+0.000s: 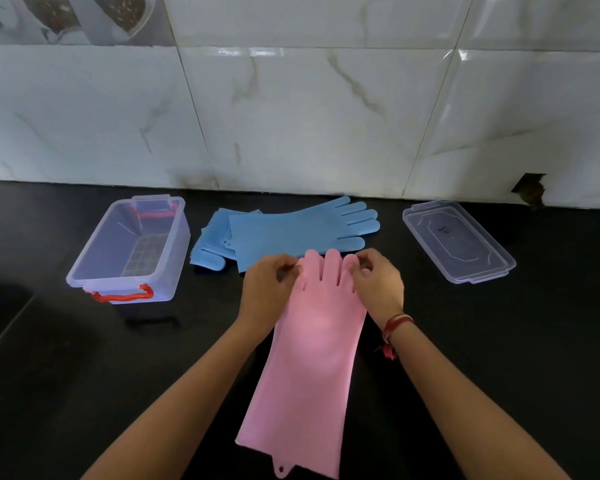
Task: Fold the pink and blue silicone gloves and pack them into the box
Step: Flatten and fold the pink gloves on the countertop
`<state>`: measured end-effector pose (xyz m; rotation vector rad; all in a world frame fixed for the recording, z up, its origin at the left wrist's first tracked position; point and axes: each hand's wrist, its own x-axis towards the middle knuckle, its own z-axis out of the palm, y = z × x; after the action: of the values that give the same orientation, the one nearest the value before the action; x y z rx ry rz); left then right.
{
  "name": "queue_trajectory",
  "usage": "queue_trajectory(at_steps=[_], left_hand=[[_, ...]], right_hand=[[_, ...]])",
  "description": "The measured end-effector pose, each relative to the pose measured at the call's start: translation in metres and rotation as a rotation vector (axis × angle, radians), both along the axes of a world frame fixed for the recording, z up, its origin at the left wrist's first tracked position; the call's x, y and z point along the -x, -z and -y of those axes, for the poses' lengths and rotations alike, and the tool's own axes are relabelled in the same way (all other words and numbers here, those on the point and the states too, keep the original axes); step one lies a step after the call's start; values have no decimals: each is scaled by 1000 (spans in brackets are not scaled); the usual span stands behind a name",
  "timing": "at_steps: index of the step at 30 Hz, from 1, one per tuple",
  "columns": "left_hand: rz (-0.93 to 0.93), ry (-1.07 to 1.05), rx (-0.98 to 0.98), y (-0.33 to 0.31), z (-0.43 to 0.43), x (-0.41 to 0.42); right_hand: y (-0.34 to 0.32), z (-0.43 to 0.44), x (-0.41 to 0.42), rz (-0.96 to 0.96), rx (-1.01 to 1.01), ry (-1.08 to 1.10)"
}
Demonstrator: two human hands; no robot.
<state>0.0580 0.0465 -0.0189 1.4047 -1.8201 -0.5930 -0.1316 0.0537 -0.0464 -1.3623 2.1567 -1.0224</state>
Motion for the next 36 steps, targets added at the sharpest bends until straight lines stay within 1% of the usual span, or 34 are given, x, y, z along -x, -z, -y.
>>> queue_trajectory(at_steps=[2,3,4,5,7,8,10,12,14,17,18,20,22,24,25,26,29,32,34,36], left_hand=[[-73,10,37,-9,4,2],[-83,3,29,-11,8,2],[-58,-3,-10,-11,12,1],[3,-4,-86,-8,17,1],[172,-14,-286,3,20,0],[234,-28,-365,11,17,-1],[273,-65,-443,23,7,-10],[239,-73,-487,31,-6,-25],[195,-48,-507,36,-20,-40],[198,1,-416,39,-40,-51],[186,10,-378,38,-44,-50],[136,18,-298,33,-48,-44],[81,25,-222,26,-47,-35],[54,26,-184,21,-46,-27],[66,24,-194,21,-45,-26],[104,23,-227,22,-44,-26],[219,27,-339,29,-43,-28],[242,5,-321,33,-47,-26],[289,-42,-308,33,-50,-25],[346,-73,-287,33,-52,-26]], right_hand=[[0,-6,0,10,135,55],[-1,-9,-1,28,157,67],[-2,-10,-1,43,135,62],[-1,-10,-2,43,71,41],[2,-9,-1,-6,-65,-15],[1,-9,-1,-19,-86,-33],[-4,-8,1,10,-67,-53],[-11,-11,6,58,-56,-34],[-14,-23,12,166,-104,3],[-12,-51,6,440,-220,25],[-9,-58,1,475,-247,20],[-5,-63,-5,469,-210,30],[-7,-64,-7,439,-74,42],[-10,-66,-6,332,74,42],[-10,-68,-4,295,102,47],[-9,-70,-3,284,84,52],[-3,-75,3,272,-86,66],[2,-79,5,203,-99,60],[0,-78,3,177,-130,54],[-1,-75,2,104,-152,25]])
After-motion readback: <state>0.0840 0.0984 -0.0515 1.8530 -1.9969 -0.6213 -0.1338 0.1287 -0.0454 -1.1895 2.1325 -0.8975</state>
